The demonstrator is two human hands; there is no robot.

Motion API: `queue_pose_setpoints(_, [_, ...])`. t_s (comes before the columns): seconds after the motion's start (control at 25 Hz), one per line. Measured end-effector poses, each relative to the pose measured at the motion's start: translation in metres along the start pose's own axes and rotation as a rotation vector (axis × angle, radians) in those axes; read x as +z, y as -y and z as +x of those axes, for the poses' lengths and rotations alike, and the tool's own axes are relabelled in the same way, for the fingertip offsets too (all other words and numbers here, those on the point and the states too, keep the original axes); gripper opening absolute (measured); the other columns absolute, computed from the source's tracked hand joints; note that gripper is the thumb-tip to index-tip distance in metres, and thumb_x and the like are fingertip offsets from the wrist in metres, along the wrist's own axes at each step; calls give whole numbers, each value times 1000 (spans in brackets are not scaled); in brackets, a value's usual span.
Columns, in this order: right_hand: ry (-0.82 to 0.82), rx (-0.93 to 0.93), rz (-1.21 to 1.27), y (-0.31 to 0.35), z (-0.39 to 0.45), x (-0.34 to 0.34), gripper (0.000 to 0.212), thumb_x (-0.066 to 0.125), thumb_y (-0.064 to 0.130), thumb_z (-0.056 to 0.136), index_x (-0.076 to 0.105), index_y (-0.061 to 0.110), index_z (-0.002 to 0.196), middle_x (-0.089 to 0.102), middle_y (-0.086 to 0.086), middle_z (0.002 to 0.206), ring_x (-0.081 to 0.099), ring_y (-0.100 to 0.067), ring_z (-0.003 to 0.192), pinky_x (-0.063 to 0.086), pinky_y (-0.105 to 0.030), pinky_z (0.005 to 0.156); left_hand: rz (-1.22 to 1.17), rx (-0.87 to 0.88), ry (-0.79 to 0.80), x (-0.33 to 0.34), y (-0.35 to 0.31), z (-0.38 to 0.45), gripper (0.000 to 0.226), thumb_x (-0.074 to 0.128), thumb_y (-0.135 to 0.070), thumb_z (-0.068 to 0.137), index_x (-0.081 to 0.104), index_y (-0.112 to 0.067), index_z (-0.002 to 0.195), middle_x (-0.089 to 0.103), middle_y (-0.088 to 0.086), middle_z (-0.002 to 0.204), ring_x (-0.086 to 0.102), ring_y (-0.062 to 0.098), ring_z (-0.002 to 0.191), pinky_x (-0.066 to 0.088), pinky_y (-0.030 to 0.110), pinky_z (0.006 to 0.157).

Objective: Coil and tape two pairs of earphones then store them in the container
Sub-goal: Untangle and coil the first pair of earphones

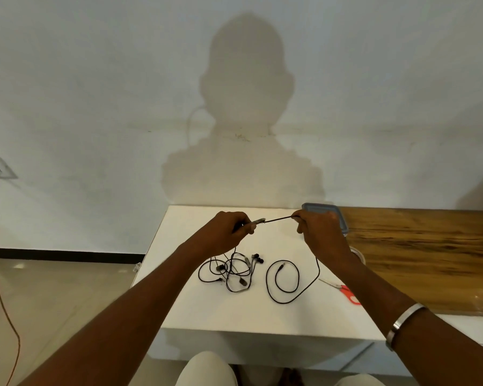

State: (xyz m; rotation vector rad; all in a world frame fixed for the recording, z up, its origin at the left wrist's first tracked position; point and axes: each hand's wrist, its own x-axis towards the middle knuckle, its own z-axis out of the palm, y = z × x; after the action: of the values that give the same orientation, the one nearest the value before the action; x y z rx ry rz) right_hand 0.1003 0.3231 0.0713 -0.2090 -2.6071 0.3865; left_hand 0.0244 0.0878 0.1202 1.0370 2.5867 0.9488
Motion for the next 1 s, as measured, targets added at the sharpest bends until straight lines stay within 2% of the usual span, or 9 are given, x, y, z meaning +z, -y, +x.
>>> queue_pose_setpoints(0.08, [-29,45,-39,-5,-1,-3,9,67,6,85,69,14,88,66,1,62,62,-21,56,52,-45,75,17,1,-7,-1,3,0,25,50,-35,98,67,-21,87,46,-9,53,37,6,41,30,14,43])
queue_pose_setpoints(0.16, [77,140,-53,-1,-3,-7,11,59,17,91,68,14,99,71,-3,81,67,-25,77,46,-45,86,21,0,-14,-1,3,1,26,49,-33,99,67,-20,87,44,-9,52,34,7,41,28,16,43])
queue_pose_setpoints(0.24, [263,177,29,9,-5,-11,35,58,29,92,54,21,126,61,-1,119,56,-22,113,34,-46,102,6,0,-22,2,0,3,26,49,-31,99,68,-17,88,44,-9,51,36,6,40,29,15,43])
queue_pose_setpoints(0.32, [384,30,148,28,-5,-13,60,61,38,88,35,27,141,46,4,137,39,-16,129,23,-43,110,5,20,-25,5,-6,6,26,49,-30,99,68,-15,89,45,-9,52,40,4,40,32,14,44])
queue_pose_setpoints(0.4, [379,-112,242,47,-3,-8,56,60,42,88,38,30,138,54,10,126,44,-13,123,23,-37,108,6,46,-19,8,-11,7,25,49,-28,99,65,-15,85,48,-10,54,44,1,43,34,13,47])
queue_pose_setpoints(0.56, [353,-143,211,63,10,-5,23,51,36,95,60,24,113,67,9,81,62,-20,85,40,-41,97,18,40,-29,7,-9,8,24,49,-29,99,64,-15,86,49,-10,57,44,4,48,33,14,48])
queue_pose_setpoints(0.76, [189,-141,126,40,9,-14,23,46,26,99,67,18,100,58,13,76,58,-15,69,42,-44,92,11,-8,-7,2,1,0,29,49,-35,99,67,-16,87,48,-9,53,43,2,41,31,12,44])
queue_pose_setpoints(0.92, [118,-82,93,24,5,-18,20,48,25,98,68,19,96,58,13,75,53,-9,67,43,-45,88,-42,-37,21,5,7,-1,25,44,-28,100,65,-22,86,57,-2,65,54,15,60,51,34,64])
queue_pose_setpoints(1.0, [80,-75,54,19,3,-18,16,53,24,96,68,21,92,66,9,76,58,-11,66,47,-46,83,-32,-44,21,5,8,-2,24,44,-24,99,65,-23,87,59,1,68,54,13,60,50,32,65])
